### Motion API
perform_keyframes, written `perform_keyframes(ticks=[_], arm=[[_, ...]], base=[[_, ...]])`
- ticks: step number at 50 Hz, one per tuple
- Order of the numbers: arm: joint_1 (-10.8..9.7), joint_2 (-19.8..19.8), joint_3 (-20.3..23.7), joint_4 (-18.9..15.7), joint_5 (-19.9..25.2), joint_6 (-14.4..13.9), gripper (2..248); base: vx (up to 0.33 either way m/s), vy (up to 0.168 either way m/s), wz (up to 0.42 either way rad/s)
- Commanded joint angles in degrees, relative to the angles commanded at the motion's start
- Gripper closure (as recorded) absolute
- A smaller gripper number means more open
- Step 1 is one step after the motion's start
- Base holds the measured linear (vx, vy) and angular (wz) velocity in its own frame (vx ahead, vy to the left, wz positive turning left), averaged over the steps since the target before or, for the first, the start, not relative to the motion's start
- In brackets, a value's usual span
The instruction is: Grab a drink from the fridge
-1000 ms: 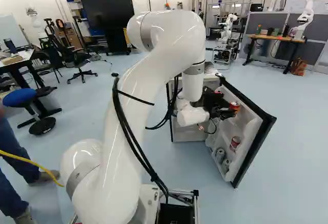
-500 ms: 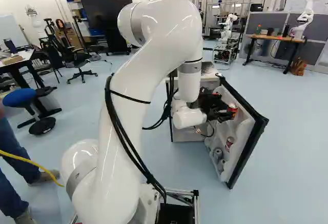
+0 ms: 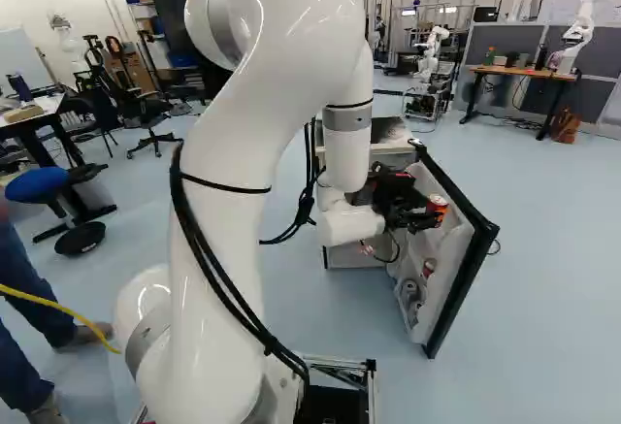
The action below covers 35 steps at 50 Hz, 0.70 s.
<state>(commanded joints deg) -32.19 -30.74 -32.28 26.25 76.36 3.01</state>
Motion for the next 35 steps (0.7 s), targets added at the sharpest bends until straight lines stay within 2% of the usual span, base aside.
perform_keyframes(ticks=[16,35], arm=[[1.1,6.0,5.3,0.0,0.0,0.0,161],[4.5,12.0,10.0,0.0,0.0,0.0,161]], base=[[0.000,0.000,0.000],[0.000,0.000,0.000]])
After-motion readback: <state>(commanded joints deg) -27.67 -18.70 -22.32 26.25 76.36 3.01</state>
